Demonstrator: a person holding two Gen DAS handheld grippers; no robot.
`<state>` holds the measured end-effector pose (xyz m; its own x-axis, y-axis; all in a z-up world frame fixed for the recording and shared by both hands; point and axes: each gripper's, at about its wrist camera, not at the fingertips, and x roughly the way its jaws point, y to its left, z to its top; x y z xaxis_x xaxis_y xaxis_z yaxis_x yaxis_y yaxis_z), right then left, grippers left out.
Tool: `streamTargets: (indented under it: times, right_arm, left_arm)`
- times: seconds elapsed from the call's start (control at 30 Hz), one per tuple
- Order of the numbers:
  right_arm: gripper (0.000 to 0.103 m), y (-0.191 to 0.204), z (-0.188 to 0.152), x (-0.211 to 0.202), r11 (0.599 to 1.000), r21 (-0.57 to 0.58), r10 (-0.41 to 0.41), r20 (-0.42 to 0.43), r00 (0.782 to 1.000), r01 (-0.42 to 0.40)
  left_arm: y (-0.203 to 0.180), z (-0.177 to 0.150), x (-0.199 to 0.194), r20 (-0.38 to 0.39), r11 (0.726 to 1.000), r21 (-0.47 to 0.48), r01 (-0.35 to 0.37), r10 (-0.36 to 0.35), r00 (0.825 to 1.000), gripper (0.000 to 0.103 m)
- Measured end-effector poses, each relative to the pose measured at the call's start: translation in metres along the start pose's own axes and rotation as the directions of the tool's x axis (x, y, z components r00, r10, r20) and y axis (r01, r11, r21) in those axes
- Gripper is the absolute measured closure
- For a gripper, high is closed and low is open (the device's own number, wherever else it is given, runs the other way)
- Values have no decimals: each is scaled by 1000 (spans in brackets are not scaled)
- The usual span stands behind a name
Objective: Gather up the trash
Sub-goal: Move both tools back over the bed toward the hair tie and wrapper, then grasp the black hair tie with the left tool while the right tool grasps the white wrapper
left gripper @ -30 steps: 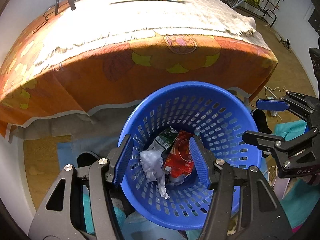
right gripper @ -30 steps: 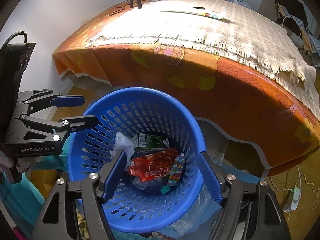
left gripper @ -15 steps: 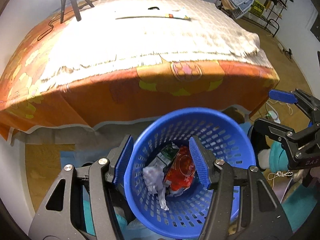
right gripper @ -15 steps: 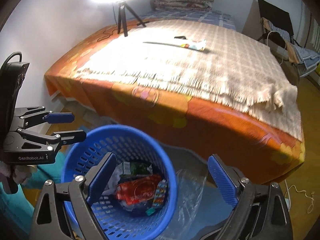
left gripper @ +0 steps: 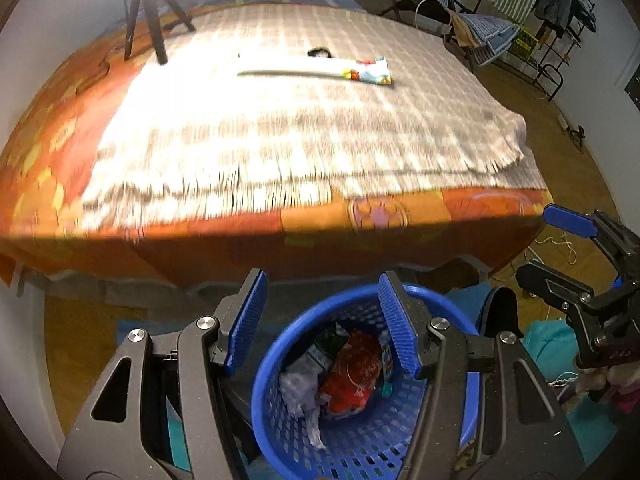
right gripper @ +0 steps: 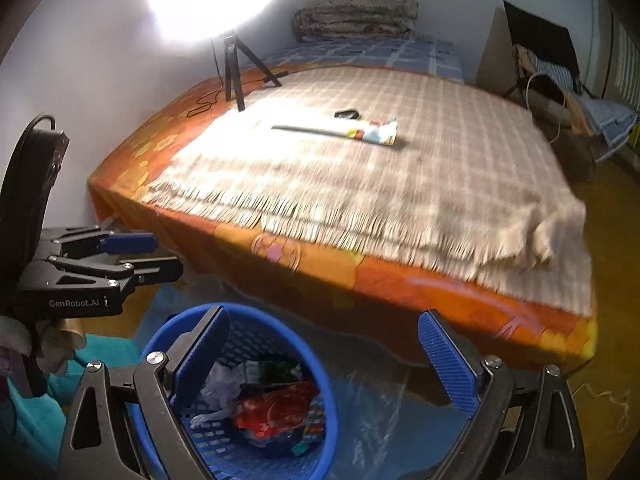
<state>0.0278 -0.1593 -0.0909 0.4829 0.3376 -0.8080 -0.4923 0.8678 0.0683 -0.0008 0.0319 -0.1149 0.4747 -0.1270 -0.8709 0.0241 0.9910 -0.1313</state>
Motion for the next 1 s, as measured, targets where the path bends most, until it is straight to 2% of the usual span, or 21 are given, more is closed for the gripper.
streamTargets:
  times: [0.13, 0.4, 0.6, 0.8, 0.83, 0.97, 1.0]
  right_arm:
    - [1, -8, 22, -3, 998, -30, -52, 4, 999, 52]
    - [1, -29, 67, -2, 999, -36, 18, 65, 998, -16]
    - [10, -47, 105, 26, 999, -33, 38, 58, 998, -36]
    - [28, -83, 134, 73, 985, 121, 124, -3, 992, -123]
    - [31, -87, 137, 81, 982, 138, 134, -11, 991, -131]
    - [38, -104, 150, 113, 965, 201, 177, -35, 984, -166]
    - [40, -107, 152, 119, 962, 213, 185, -38, 982, -173]
  left_arm:
    - [-3, 30, -3, 40, 999, 34, -8, 7, 999, 43]
    - [6, 95, 4, 95, 1000, 10, 14, -15, 995, 43]
    - [15, 148, 23, 118, 999, -4, 37, -36, 992, 43]
    - [27, 199, 60, 94, 996, -39, 79, -75, 993, 43]
    - [28, 206, 67, 90, 995, -44, 87, -83, 992, 45]
    - [30, 235, 97, 50, 995, -48, 92, -90, 995, 64]
    - [32, 240, 104, 46, 993, -58, 103, -100, 994, 65]
